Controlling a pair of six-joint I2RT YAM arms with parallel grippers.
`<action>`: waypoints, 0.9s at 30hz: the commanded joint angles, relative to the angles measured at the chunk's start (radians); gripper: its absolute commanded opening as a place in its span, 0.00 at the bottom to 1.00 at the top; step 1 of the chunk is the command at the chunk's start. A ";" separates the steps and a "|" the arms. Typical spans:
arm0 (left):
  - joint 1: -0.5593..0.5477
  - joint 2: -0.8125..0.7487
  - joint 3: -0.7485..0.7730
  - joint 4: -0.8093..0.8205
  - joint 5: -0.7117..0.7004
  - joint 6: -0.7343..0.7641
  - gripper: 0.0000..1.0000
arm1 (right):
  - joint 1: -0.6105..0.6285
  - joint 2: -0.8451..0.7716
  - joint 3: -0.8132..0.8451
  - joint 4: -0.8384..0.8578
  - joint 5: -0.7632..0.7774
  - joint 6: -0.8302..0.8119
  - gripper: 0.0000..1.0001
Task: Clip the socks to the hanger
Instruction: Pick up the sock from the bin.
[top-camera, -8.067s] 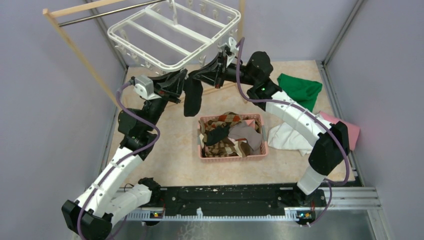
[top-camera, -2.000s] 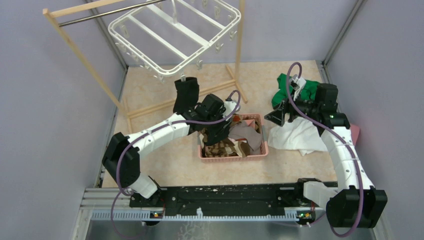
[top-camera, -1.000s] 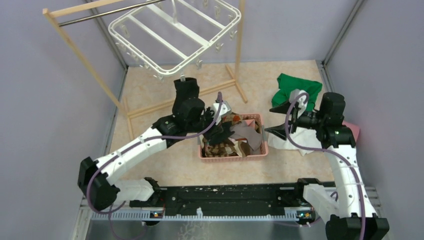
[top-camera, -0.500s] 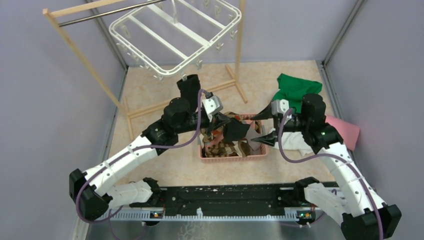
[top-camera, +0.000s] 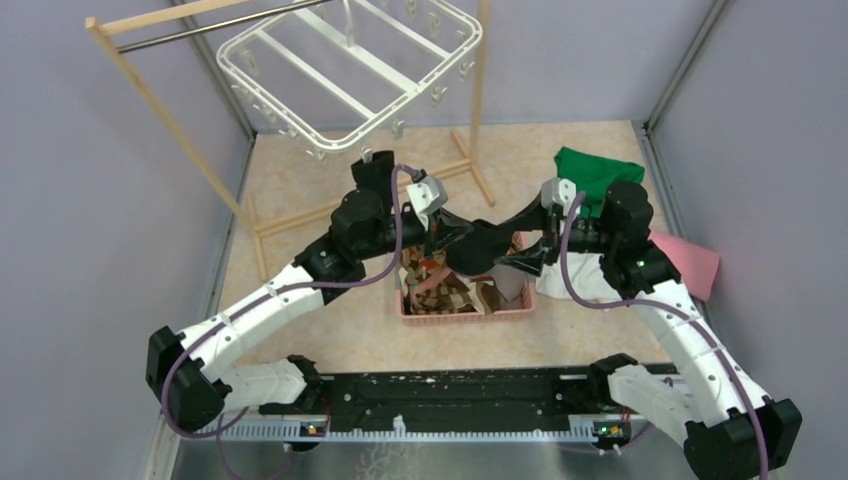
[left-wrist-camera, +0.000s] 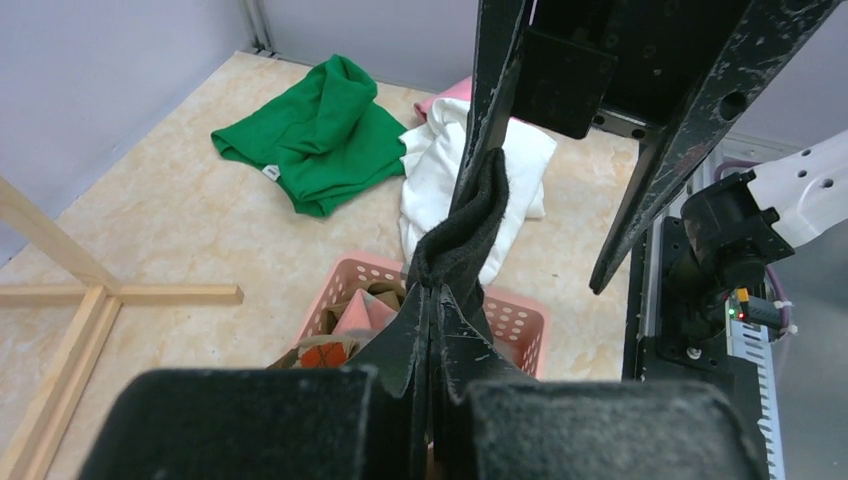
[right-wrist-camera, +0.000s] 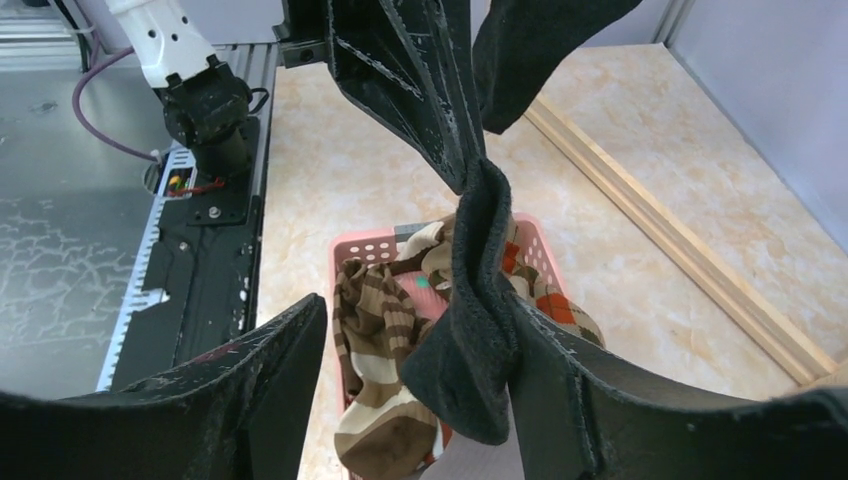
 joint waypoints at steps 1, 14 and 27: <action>0.000 -0.010 0.042 0.110 0.011 -0.040 0.00 | 0.009 0.012 0.048 0.054 0.018 0.035 0.60; 0.000 -0.116 -0.065 0.229 -0.033 -0.103 0.00 | 0.006 0.002 0.040 0.342 0.108 0.276 0.02; 0.002 -0.347 -0.218 0.191 -0.154 -0.158 0.46 | 0.008 0.017 0.089 0.260 0.057 0.208 0.00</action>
